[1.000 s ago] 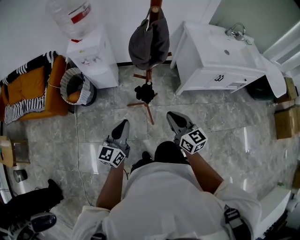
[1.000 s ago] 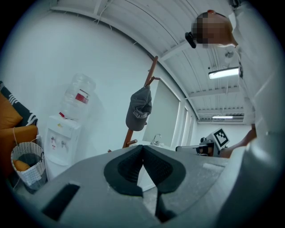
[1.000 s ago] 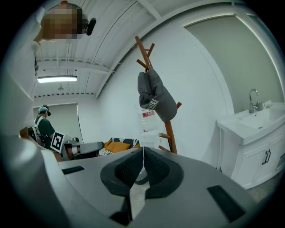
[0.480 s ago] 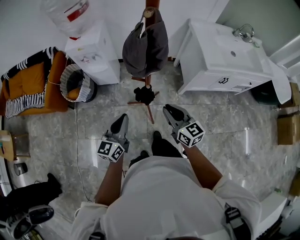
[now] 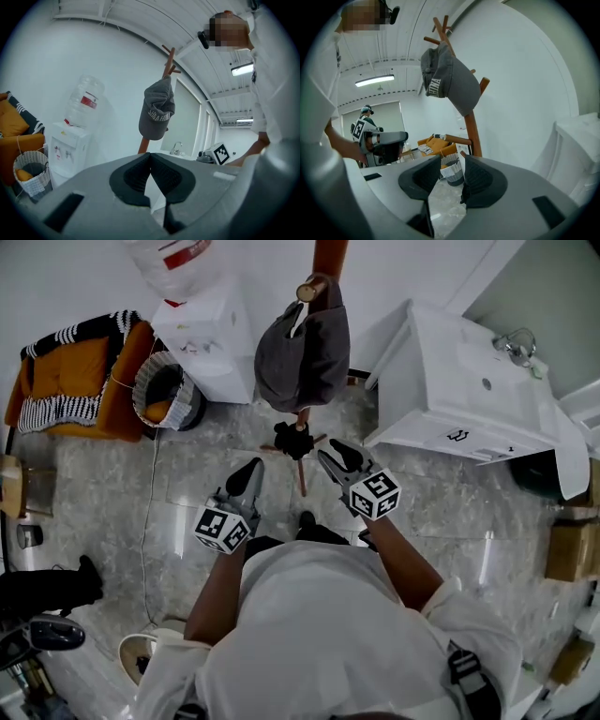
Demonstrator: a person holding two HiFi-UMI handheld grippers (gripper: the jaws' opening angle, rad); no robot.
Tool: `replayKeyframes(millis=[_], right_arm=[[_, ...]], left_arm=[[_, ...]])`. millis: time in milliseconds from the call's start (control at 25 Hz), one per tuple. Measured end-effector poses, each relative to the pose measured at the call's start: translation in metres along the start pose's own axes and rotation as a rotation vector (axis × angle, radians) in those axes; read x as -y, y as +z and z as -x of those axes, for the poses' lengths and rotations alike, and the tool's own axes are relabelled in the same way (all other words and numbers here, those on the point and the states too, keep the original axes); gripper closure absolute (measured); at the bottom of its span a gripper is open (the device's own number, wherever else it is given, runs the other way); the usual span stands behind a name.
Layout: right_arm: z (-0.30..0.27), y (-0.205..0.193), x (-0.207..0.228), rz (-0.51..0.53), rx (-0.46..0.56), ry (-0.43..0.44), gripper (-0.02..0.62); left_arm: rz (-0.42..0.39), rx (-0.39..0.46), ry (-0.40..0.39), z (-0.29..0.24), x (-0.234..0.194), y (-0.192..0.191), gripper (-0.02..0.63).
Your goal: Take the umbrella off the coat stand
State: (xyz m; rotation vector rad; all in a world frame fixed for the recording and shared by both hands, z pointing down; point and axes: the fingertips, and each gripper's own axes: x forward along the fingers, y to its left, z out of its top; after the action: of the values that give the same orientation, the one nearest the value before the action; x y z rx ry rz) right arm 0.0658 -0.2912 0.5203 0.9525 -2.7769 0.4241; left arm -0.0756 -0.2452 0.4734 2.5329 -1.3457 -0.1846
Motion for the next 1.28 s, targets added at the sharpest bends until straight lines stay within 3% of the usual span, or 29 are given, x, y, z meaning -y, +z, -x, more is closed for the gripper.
replayKeyframes(millis=[240, 480, 920, 1280], right_arm=[[-0.036, -0.027, 0.015, 0.030, -0.074, 0.046, 0.411], [-0.077, -0.061, 0.025, -0.003, -0.186, 0.054, 0.370], [-0.112, -0.093, 0.052, 0.031, -0.289, -0.033, 0.368], [-0.131, -0.098, 0.058, 0.051, -0.287, -0.069, 0.370]], left_arm=[[-0.003, -0.010, 0.008, -0.001, -0.004, -0.003, 0.597], [-0.014, -0.036, -0.013, 0.006, -0.019, 0.000, 0.597], [-0.003, -0.067, -0.027, 0.024, -0.040, -0.004, 0.597], [0.005, -0.086, -0.023, 0.029, -0.046, -0.008, 0.597]])
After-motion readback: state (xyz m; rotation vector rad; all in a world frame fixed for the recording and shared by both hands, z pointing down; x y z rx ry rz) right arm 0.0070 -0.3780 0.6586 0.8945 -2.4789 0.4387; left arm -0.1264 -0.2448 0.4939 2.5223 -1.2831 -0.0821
